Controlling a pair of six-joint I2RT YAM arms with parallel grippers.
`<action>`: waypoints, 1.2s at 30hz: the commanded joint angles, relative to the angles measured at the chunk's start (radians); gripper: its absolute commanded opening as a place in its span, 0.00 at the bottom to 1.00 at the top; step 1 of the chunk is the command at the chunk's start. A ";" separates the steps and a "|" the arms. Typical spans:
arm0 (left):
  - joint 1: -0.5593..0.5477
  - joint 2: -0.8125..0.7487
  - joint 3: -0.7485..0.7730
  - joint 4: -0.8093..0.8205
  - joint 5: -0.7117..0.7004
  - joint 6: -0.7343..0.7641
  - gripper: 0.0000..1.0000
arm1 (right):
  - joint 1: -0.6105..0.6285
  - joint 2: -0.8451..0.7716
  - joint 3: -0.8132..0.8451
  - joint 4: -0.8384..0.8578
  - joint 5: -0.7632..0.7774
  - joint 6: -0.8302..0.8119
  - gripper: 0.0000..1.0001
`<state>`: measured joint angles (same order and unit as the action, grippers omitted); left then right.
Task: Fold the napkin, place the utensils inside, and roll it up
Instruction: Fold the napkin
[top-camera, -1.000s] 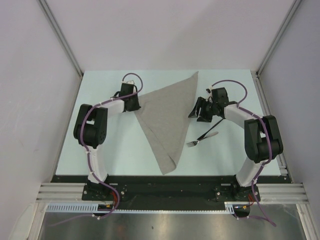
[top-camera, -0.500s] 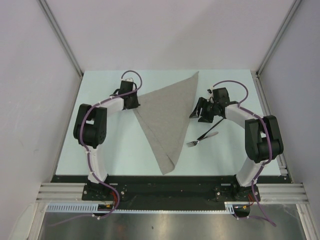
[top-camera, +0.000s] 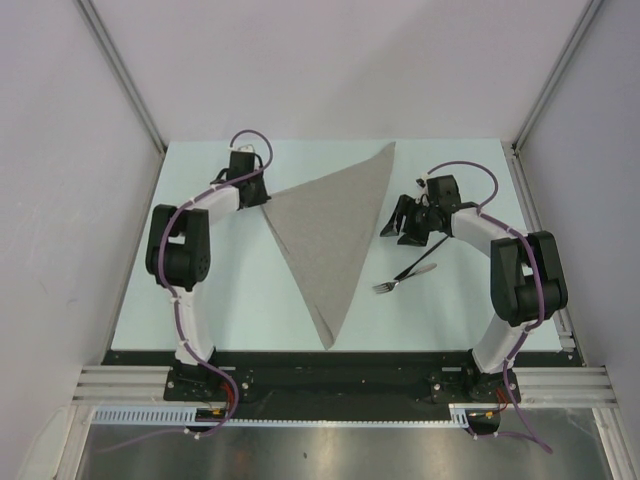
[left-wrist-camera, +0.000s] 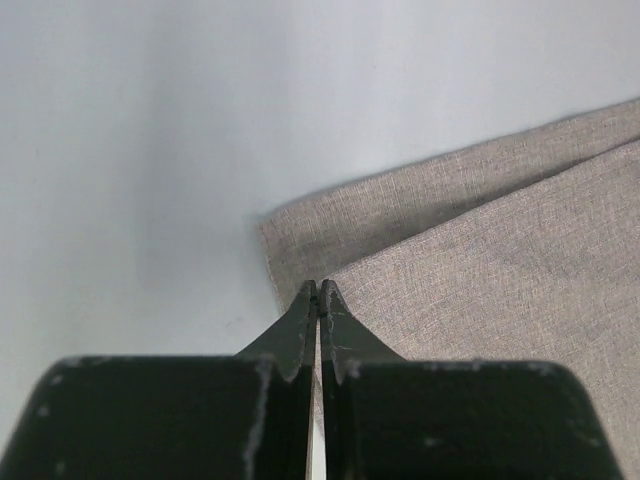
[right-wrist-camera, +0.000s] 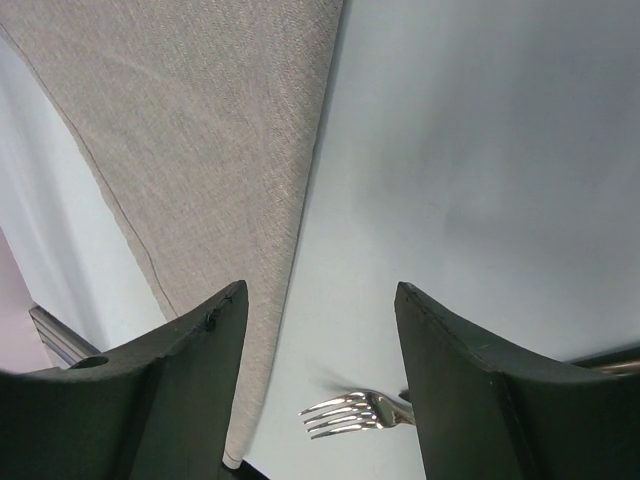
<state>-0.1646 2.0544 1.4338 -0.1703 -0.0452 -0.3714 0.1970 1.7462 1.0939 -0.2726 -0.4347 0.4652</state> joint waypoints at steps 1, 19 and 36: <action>0.011 0.050 0.100 -0.001 0.022 0.031 0.00 | -0.008 -0.048 0.008 -0.010 -0.001 -0.020 0.66; 0.042 0.053 0.102 -0.021 0.001 -0.026 0.00 | -0.014 -0.054 0.003 -0.022 0.016 -0.023 0.67; 0.057 0.056 0.093 -0.015 0.008 -0.050 0.00 | -0.024 -0.077 -0.015 -0.045 0.043 -0.019 0.67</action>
<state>-0.1211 2.1418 1.5333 -0.2142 -0.0410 -0.3969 0.1818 1.7096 1.0824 -0.2985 -0.4076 0.4511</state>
